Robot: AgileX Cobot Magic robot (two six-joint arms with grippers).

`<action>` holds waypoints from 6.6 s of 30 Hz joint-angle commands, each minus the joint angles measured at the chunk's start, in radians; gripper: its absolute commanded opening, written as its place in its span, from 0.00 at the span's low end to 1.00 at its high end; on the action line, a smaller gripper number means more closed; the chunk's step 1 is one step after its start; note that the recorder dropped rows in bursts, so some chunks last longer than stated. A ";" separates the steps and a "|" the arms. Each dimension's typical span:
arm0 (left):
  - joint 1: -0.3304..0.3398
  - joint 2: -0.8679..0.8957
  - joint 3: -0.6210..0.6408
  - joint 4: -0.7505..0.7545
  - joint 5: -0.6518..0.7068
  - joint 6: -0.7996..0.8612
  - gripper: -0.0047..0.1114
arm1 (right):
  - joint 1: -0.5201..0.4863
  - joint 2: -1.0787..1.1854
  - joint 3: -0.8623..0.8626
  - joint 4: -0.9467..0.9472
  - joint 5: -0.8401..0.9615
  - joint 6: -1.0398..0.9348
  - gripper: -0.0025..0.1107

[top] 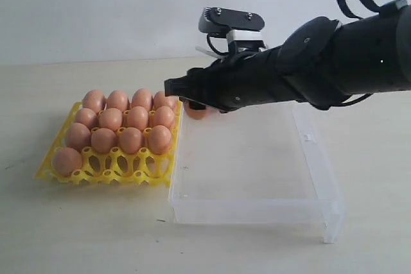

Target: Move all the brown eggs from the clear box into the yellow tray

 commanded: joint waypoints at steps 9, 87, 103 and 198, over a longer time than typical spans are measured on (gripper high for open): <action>-0.004 -0.006 -0.004 0.002 -0.008 0.000 0.04 | 0.299 0.211 -0.112 -0.518 -0.382 0.397 0.02; -0.004 -0.006 -0.004 0.002 -0.008 0.000 0.04 | -0.122 0.200 -0.359 -0.671 0.215 0.830 0.33; -0.004 -0.006 -0.004 0.002 -0.008 0.000 0.04 | -0.287 0.440 -0.516 -0.393 0.410 0.777 0.54; -0.004 -0.006 -0.004 0.002 -0.008 0.000 0.04 | -0.327 0.472 -0.595 -0.364 0.352 0.528 0.55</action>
